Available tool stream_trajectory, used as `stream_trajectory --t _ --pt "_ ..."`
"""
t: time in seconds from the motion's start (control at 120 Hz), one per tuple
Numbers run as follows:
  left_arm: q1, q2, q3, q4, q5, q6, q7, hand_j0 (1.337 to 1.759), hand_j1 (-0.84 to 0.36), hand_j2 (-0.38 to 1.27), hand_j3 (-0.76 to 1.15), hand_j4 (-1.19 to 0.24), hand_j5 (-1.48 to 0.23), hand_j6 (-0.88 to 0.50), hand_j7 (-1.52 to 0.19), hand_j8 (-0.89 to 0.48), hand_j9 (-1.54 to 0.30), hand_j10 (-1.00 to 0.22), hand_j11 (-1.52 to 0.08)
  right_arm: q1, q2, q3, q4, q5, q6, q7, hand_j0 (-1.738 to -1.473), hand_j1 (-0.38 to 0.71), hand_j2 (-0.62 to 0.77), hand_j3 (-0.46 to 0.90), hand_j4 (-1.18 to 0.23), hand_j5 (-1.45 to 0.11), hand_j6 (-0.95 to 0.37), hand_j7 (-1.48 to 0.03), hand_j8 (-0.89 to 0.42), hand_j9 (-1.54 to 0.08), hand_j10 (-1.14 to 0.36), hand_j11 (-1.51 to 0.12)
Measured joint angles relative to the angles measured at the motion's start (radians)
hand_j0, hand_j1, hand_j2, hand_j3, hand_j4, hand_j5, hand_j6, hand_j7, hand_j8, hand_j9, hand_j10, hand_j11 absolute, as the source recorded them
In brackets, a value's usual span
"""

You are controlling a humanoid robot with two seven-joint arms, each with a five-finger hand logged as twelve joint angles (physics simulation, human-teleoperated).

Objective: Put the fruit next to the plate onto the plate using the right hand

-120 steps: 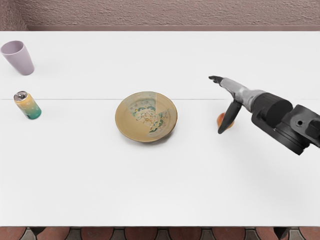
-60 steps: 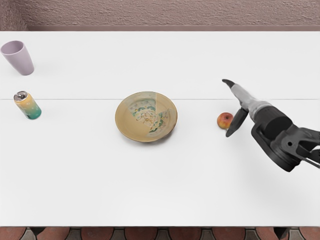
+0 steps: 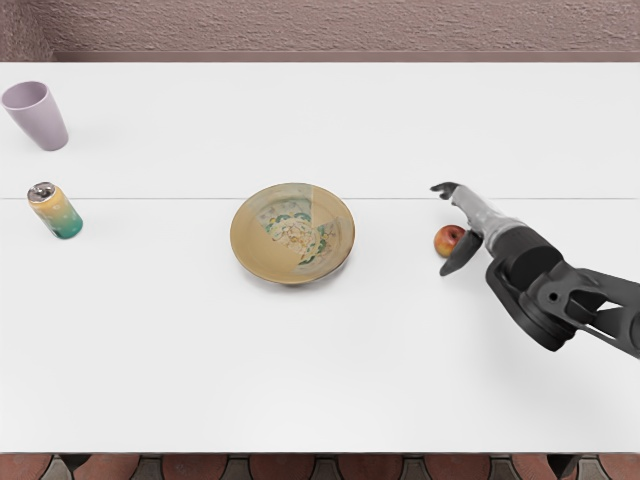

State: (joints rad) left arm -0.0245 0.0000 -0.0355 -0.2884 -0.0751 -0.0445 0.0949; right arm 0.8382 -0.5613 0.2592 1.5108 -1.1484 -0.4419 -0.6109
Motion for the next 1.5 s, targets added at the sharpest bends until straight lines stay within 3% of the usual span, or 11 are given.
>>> stream_trajectory --t 0.308,0.817,1.1,1.2,1.233,1.333,1.5 --pt "0.0 0.0 0.0 0.0 0.0 0.0 0.0 1.658 0.35 0.0 0.0 0.0 0.0 0.0 0.0 0.0 0.0 0.0 0.0 -0.002 -0.005 0.0 0.0 0.003 0.004 0.0 -1.658 0.06 -0.07 0.0 -0.35 -0.45 -0.35 -0.45 -0.35 -0.45 -0.35 -0.45" --pt "0.0 0.0 0.0 0.0 0.0 0.0 0.0 1.658 0.35 0.0 0.0 0.0 0.0 0.0 0.0 0.0 0.0 0.0 0.0 -0.021 -0.006 -0.001 0.0 0.006 0.005 0.0 -1.658 0.18 -0.09 0.0 -0.45 -0.58 -0.45 -0.58 -0.45 -0.58 -0.45 -0.58" --pt "0.0 0.0 0.0 0.0 0.0 0.0 0.0 1.658 0.35 0.0 0.0 0.0 0.0 0.0 0.0 0.0 0.0 0.0 0.0 -0.032 -0.005 0.001 0.0 0.003 0.005 0.0 -1.658 0.25 -0.09 0.0 -0.52 -0.64 -0.48 -0.66 -0.39 -0.65 -0.48 -0.63" --pt "0.0 0.0 0.0 0.0 0.0 0.0 0.0 1.658 0.35 0.0 0.0 0.0 0.0 0.0 0.0 0.0 0.0 0.0 0.0 -0.032 -0.005 0.002 0.001 0.005 0.006 0.0 -1.656 0.27 -0.07 0.0 -0.56 -0.69 -0.46 -0.71 -0.38 -0.7 -0.44 -0.68" --pt "0.0 0.0 0.0 0.0 0.0 0.0 0.0 1.658 0.35 0.0 0.0 0.0 0.0 0.0 0.0 0.0 0.0 0.0 0.0 -0.032 -0.003 0.002 0.001 0.005 0.008 -0.001 -1.655 0.28 -0.05 0.0 -0.57 -0.71 -0.45 -0.73 -0.37 -0.72 -0.37 -0.79" --pt "0.0 0.0 0.0 0.0 0.0 0.0 0.0 1.658 0.35 0.0 0.0 0.0 0.0 0.0 0.0 0.0 0.0 0.0 0.0 -0.032 -0.002 0.006 0.002 0.008 0.012 0.0 -1.653 0.29 -0.01 0.0 -0.61 -0.78 -0.43 -0.78 -0.35 -0.8 -0.48 -0.84" --pt "0.0 0.0 0.0 0.0 0.0 0.0 0.0 1.658 0.35 0.0 0.0 0.0 0.0 0.0 0.0 0.0 0.0 0.0 0.0 -0.028 -0.006 0.057 0.002 0.011 0.014 0.001 -1.654 0.28 0.18 0.0 -0.64 -0.85 -0.49 -0.84 -0.41 -0.87 -0.58 -0.89"
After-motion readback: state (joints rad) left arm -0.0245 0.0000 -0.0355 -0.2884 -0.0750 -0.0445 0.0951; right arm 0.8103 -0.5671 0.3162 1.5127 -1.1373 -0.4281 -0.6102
